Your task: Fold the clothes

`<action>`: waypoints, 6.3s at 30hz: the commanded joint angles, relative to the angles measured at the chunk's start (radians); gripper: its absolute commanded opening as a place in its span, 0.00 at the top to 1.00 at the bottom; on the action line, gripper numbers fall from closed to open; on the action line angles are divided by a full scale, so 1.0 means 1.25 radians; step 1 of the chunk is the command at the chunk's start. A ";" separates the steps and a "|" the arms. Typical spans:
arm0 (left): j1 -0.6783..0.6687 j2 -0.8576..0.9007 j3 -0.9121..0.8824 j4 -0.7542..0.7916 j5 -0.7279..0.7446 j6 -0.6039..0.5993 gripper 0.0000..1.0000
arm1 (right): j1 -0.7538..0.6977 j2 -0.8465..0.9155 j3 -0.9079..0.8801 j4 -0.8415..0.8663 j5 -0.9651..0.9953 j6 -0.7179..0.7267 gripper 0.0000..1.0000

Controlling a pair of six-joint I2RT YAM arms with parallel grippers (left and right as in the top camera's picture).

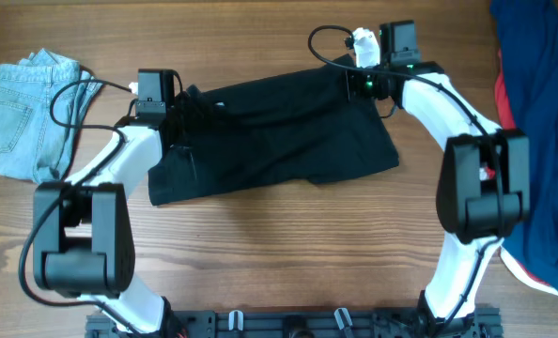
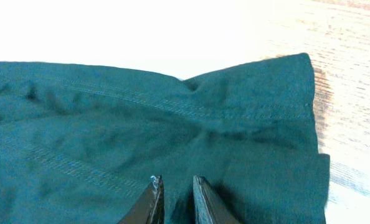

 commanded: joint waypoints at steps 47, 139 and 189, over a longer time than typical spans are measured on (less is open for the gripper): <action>0.052 0.054 0.000 -0.048 -0.020 0.004 0.01 | -0.029 0.158 0.063 0.072 -0.015 0.200 0.58; 0.370 -0.072 0.314 -0.601 0.511 0.380 0.96 | -0.001 -0.032 0.056 -0.399 -0.019 -0.023 0.63; -0.066 0.001 0.326 -0.209 0.301 0.192 0.71 | 0.090 -0.008 0.089 -0.399 0.130 0.058 0.62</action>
